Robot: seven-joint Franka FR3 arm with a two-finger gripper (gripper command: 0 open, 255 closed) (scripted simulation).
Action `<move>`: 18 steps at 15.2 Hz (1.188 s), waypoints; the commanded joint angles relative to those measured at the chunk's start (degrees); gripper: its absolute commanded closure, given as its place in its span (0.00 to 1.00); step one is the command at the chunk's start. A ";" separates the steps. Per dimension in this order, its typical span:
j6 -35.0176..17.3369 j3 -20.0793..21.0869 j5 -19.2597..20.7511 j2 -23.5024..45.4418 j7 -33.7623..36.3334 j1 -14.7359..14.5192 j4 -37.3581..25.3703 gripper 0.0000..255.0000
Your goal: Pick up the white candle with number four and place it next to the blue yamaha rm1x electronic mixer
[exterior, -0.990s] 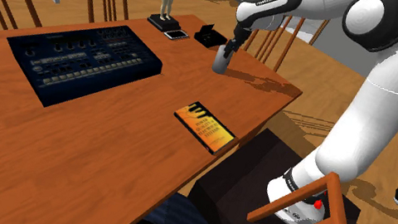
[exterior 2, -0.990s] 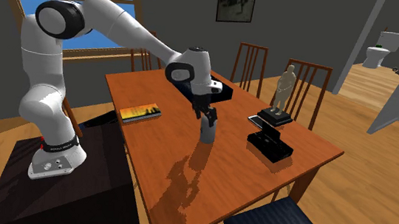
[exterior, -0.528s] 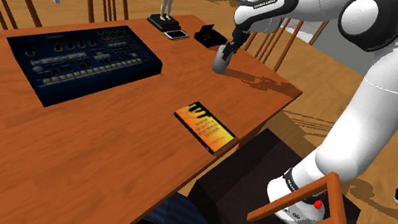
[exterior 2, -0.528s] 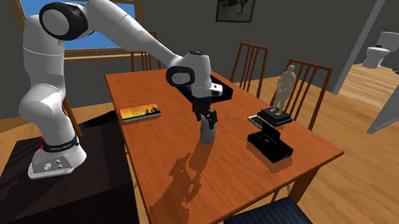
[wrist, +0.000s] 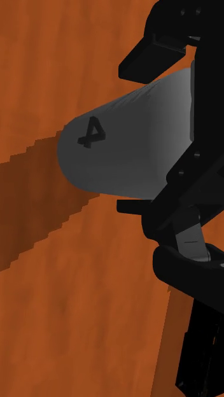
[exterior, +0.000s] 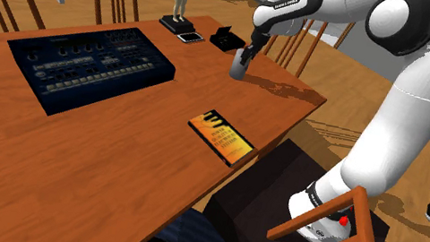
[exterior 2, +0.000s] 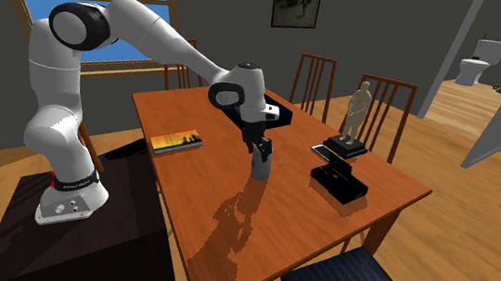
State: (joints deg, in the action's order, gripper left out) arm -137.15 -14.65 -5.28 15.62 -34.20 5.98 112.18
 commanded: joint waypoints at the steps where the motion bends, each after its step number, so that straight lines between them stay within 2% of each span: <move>1: -0.01 0.00 0.01 0.04 0.01 0.00 0.03 1.00; 4: -0.04 0.00 -0.01 0.08 0.00 0.01 0.01 1.00; 18: 9.52 -0.61 1.96 -4.61 1.28 -0.46 -5.03 1.00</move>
State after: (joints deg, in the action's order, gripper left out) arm -128.35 -15.23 -3.48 11.36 -33.06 5.58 107.56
